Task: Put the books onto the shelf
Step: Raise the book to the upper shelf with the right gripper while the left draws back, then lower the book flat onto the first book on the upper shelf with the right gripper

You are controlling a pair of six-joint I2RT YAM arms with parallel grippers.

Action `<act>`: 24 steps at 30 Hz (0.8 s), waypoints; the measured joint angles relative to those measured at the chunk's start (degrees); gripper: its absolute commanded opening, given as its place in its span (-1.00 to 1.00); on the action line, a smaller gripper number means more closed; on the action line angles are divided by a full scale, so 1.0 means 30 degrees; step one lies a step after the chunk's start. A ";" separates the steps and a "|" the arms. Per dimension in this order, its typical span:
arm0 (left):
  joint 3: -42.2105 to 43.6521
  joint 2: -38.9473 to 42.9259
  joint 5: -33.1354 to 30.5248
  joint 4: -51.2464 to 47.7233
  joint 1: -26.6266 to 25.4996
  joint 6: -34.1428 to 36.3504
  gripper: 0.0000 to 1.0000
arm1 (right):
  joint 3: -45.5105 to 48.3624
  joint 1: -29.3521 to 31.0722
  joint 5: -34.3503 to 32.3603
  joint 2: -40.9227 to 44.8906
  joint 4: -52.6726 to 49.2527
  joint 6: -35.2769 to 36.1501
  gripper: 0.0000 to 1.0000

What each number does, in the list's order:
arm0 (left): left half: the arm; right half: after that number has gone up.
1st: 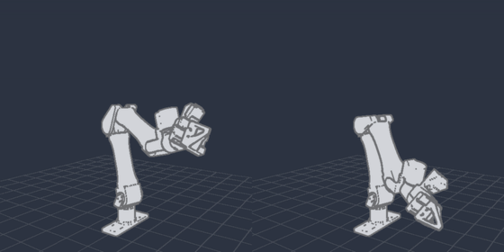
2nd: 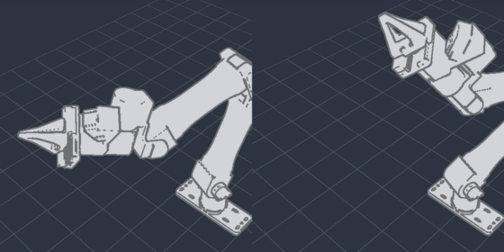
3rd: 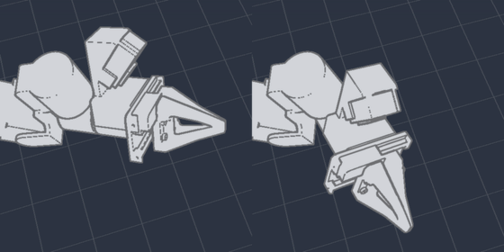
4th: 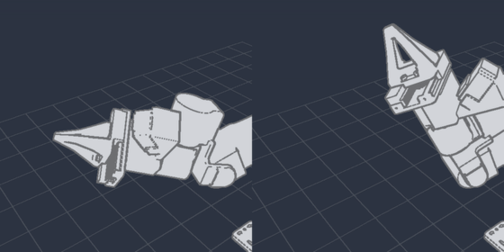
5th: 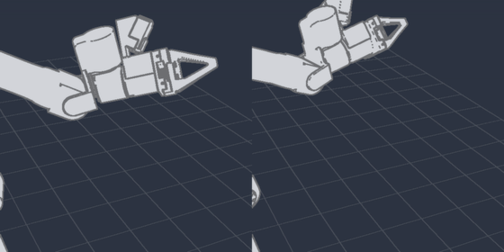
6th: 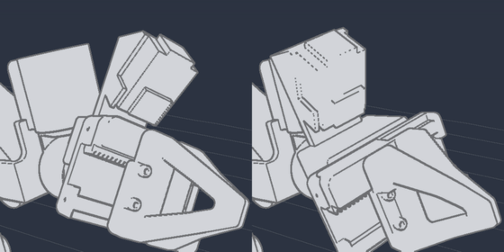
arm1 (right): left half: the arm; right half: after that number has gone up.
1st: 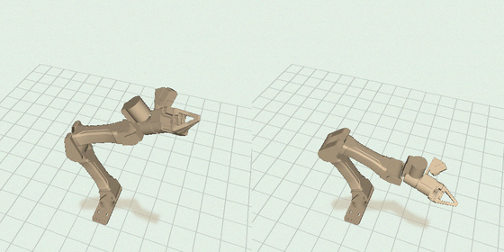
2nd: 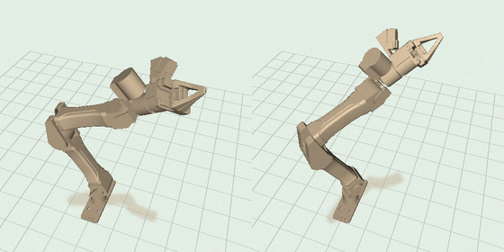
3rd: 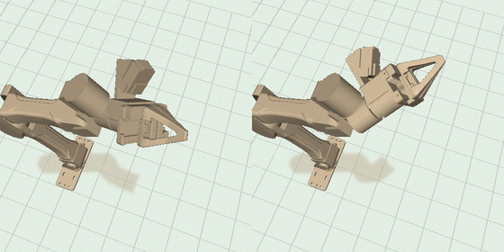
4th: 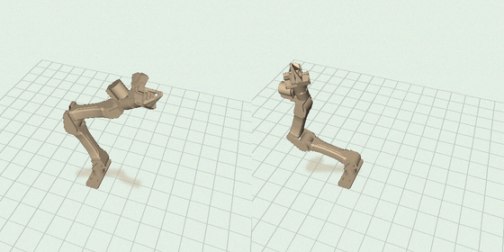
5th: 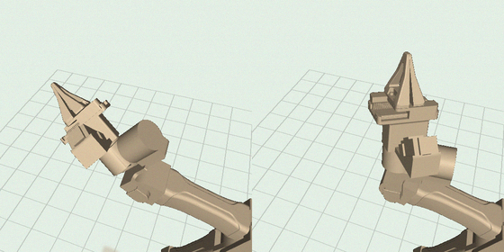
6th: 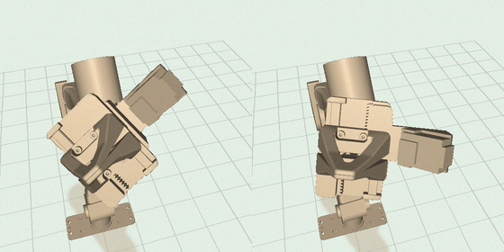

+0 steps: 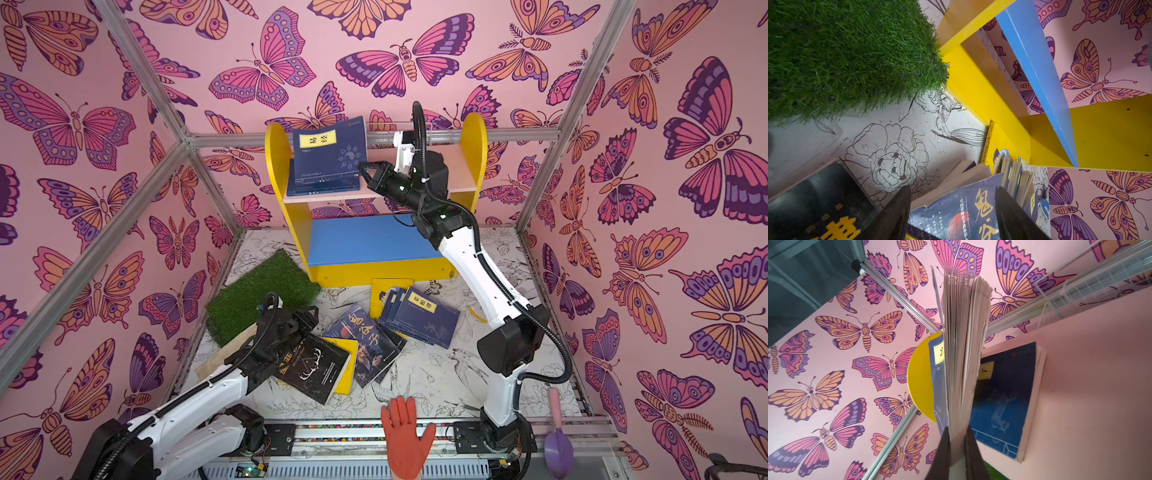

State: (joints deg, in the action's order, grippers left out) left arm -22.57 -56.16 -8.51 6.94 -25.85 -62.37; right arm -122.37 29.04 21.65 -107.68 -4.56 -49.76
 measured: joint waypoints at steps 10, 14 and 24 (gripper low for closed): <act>0.0000 -0.0051 0.0000 -0.0051 -0.0015 0.0000 0.33 | -0.1566 0.0044 0.1129 -0.2222 -0.0153 -0.1435 -1.00; 0.0007 0.0073 -0.0015 -0.0248 -0.0015 0.0051 0.34 | -0.1836 0.0058 0.1377 -0.2790 -0.0160 -0.1858 -1.00; 0.0036 0.0189 -0.0022 -0.0481 -0.0022 0.0058 0.35 | -0.1923 0.0087 0.1661 -0.2827 -0.0255 -0.2200 -1.00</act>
State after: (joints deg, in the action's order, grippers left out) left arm -22.46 -55.59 -8.58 5.50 -25.91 -62.19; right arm -128.14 29.30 26.63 -116.16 -5.32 -56.36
